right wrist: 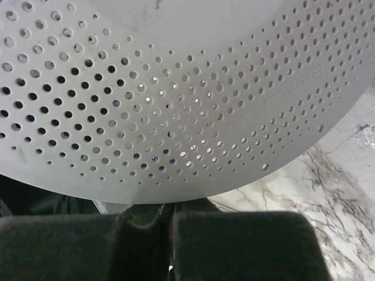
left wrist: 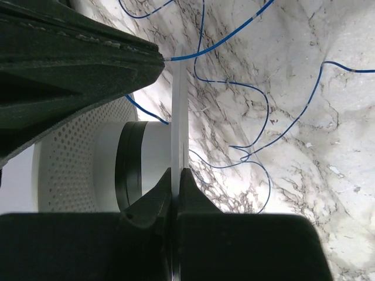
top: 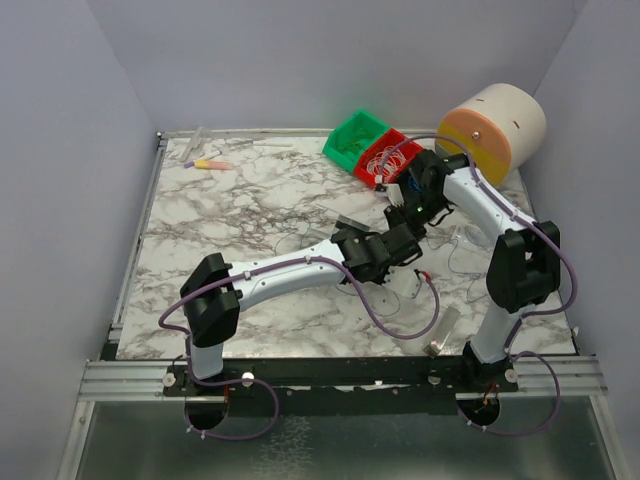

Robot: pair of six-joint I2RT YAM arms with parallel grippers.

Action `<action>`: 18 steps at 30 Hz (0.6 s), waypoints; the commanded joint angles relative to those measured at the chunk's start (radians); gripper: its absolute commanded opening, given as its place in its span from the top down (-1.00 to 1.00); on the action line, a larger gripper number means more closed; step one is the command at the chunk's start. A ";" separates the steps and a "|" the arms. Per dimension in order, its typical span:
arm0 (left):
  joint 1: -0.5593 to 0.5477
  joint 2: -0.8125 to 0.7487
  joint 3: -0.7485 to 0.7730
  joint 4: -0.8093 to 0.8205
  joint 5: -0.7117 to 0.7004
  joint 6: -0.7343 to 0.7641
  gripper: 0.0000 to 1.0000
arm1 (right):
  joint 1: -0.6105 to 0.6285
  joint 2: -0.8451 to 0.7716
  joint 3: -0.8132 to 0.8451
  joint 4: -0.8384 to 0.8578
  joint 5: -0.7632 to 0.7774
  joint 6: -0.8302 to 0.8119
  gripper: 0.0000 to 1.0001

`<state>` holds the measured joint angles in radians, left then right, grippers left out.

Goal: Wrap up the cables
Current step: Place the cable reel at the center of the board.

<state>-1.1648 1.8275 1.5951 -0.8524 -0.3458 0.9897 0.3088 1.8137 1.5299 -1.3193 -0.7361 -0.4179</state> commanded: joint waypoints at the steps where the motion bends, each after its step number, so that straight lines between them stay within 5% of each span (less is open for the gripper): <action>1: -0.035 -0.013 0.076 0.139 0.056 -0.006 1.00 | 0.021 -0.021 -0.055 0.118 -0.068 0.026 0.99; 18: 0.026 -0.038 0.005 0.229 0.045 -0.094 1.00 | -0.017 -0.202 -0.162 0.348 0.044 0.153 0.99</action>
<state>-1.1561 1.8351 1.6104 -0.8009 -0.3447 0.8974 0.3061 1.6711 1.3869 -1.1187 -0.7284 -0.3054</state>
